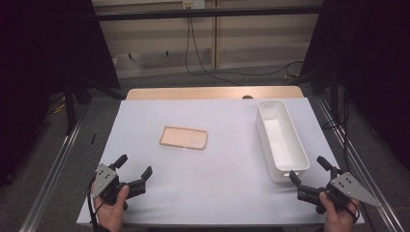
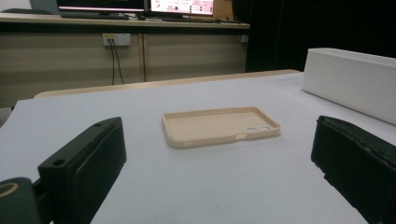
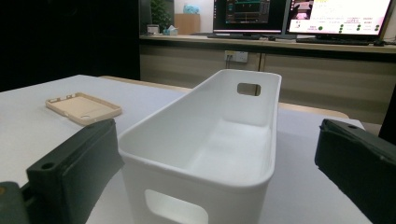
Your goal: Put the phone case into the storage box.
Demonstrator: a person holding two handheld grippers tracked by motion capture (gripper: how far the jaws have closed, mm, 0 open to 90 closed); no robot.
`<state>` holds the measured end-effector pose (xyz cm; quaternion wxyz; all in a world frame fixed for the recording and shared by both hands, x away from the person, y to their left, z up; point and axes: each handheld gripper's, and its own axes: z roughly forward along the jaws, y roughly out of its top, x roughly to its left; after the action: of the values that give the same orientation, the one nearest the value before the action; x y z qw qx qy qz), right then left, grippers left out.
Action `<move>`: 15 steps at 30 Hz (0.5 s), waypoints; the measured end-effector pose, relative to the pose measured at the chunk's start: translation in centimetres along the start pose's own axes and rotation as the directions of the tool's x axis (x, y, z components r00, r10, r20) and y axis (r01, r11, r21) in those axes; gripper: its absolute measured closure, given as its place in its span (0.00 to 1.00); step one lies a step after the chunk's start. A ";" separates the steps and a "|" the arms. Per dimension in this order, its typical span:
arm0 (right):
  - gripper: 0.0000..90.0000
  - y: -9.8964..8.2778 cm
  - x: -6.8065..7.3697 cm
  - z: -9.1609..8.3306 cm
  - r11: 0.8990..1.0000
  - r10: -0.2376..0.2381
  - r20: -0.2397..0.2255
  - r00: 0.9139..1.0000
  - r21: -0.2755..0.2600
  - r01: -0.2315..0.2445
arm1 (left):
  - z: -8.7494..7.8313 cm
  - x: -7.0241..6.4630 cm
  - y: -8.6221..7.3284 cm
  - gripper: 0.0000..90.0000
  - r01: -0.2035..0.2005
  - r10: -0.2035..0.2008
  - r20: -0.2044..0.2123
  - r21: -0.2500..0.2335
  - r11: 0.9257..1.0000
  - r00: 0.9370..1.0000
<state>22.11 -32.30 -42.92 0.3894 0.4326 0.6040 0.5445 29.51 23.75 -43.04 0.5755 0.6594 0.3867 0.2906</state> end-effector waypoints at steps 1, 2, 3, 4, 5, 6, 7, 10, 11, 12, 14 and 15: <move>0.00 0.0 0.0 0.0 1.000 0.001 0.001 1.000 -0.001 -0.001 | 0.1 0.0 0.0 0.03 -0.001 0.001 0.000 0.001 1.000 1.000; 0.00 0.0 0.0 0.0 1.000 0.002 0.002 1.000 0.001 -0.002 | 0.2 0.0 0.0 0.04 -0.001 0.001 0.000 0.001 1.000 1.000; 0.00 0.0 0.0 0.0 1.000 0.001 0.002 1.000 0.000 -0.001 | 0.2 0.0 0.0 0.03 0.002 -0.002 0.000 -0.002 1.000 1.000; 0.00 0.0 0.0 0.0 1.000 0.001 0.002 1.000 0.000 -0.001 | 0.2 0.0 0.1 0.03 0.006 -0.006 0.001 -0.005 1.000 1.000; 0.00 0.0 0.0 0.0 1.000 0.001 0.002 1.000 0.000 -0.001 | 0.2 0.0 0.1 0.03 0.006 -0.006 0.001 -0.005 1.000 1.000; 0.00 -0.1 0.1 0.0 1.000 0.004 -0.001 1.000 0.012 -0.004 | 0.3 0.1 0.1 0.03 0.006 -0.006 0.000 -0.012 1.000 1.000; 0.00 -0.1 0.0 0.1 1.000 0.003 -0.002 1.000 0.013 -0.003 | 0.3 0.1 0.2 0.03 0.009 -0.009 -0.001 -0.013 1.000 1.000; 0.00 -0.1 0.0 0.0 1.000 0.006 0.004 1.000 0.009 -0.006 | 0.3 0.2 0.3 0.03 0.010 -0.010 0.000 -0.018 1.000 1.000; 0.00 -0.1 0.0 0.0 1.000 0.005 0.004 1.000 0.013 -0.006 | 0.4 0.3 0.3 0.03 0.018 -0.018 -0.002 -0.022 1.000 1.000; 0.00 -0.1 0.0 0.0 1.000 0.006 0.004 1.000 0.013 -0.006 | 0.5 0.3 0.3 0.03 0.020 -0.020 -0.001 -0.024 1.000 1.000; 0.00 -0.1 0.0 -0.1 1.000 0.008 0.008 1.000 0.011 -0.008 | 0.7 0.4 0.4 0.03 0.019 -0.019 0.000 -0.020 1.000 1.000; 0.00 -0.1 0.0 -0.1 1.000 0.010 0.012 1.000 0.010 -0.010 | 0.9 0.4 0.4 0.03 0.018 -0.018 0.005 -0.016 1.000 1.000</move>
<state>22.02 -32.37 -43.05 0.3880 0.4409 0.6023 0.5407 30.57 23.62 -42.82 0.5845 0.6518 0.3889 0.2869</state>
